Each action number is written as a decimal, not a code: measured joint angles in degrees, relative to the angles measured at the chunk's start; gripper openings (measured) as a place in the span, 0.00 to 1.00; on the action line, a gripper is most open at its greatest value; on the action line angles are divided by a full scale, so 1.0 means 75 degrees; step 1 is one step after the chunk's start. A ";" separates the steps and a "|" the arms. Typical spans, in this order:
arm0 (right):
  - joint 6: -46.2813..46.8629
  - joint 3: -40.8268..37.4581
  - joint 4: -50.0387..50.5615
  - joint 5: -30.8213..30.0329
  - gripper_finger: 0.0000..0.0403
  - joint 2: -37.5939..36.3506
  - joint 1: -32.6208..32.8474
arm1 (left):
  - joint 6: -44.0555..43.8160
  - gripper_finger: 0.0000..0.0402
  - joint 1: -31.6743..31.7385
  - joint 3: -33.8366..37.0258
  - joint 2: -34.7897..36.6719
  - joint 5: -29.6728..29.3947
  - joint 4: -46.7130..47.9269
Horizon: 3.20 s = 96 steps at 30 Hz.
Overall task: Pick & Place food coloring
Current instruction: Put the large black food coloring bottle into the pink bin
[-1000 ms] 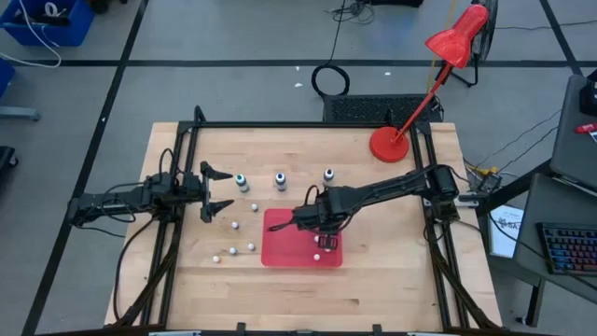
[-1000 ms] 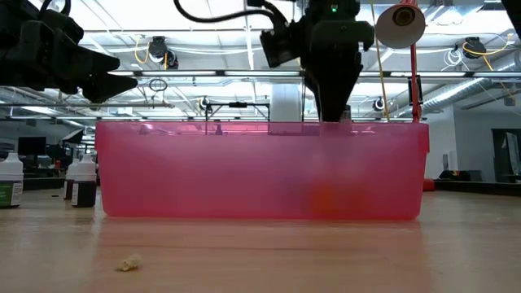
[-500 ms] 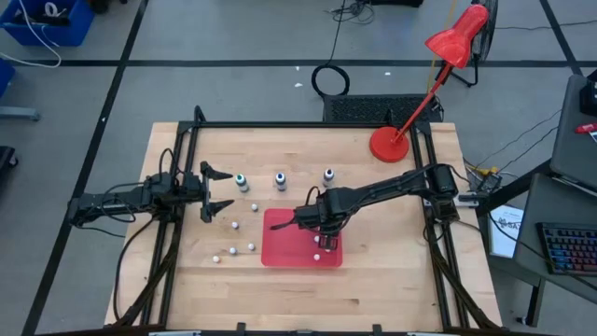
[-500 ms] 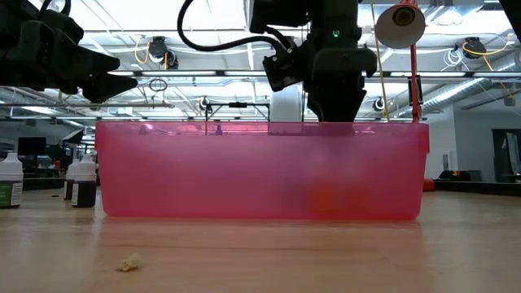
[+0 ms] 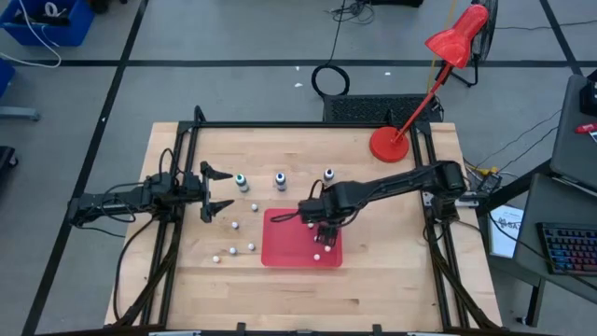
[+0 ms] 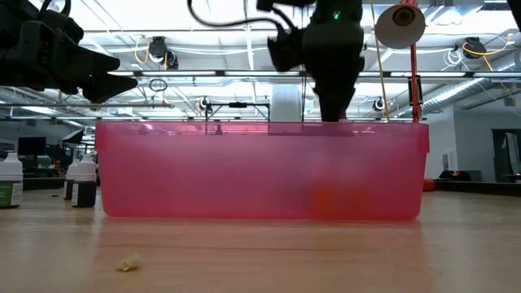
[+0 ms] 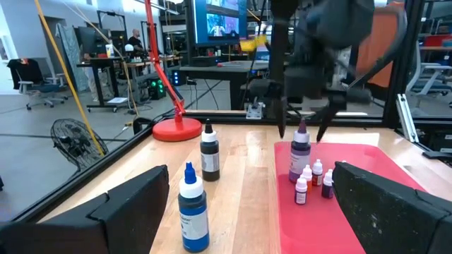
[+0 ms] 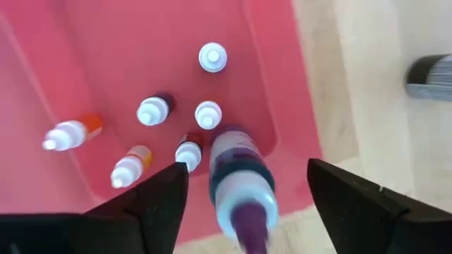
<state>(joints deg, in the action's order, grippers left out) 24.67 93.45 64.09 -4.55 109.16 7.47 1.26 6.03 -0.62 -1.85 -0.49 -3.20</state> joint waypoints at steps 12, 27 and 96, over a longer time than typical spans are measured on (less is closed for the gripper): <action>-0.0582 0.0297 0.0056 0.0293 0.61 -0.1156 -0.2308 | 0.0000 0.98 0.0001 -0.0001 0.0000 0.0003 0.0002; -0.1438 0.0408 0.0263 0.1013 0.61 -0.0056 -0.3726 | 0.0000 0.98 -0.0001 0.0002 0.0000 0.0003 0.0000; -0.0090 0.0189 -0.0422 0.0641 0.34 -0.0529 0.1901 | -0.0001 0.98 -0.0001 0.0000 0.0000 0.0023 0.0003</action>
<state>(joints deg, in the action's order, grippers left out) 23.99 94.87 60.93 0.26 105.20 21.73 1.25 6.02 -0.61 -1.85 -0.32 -3.18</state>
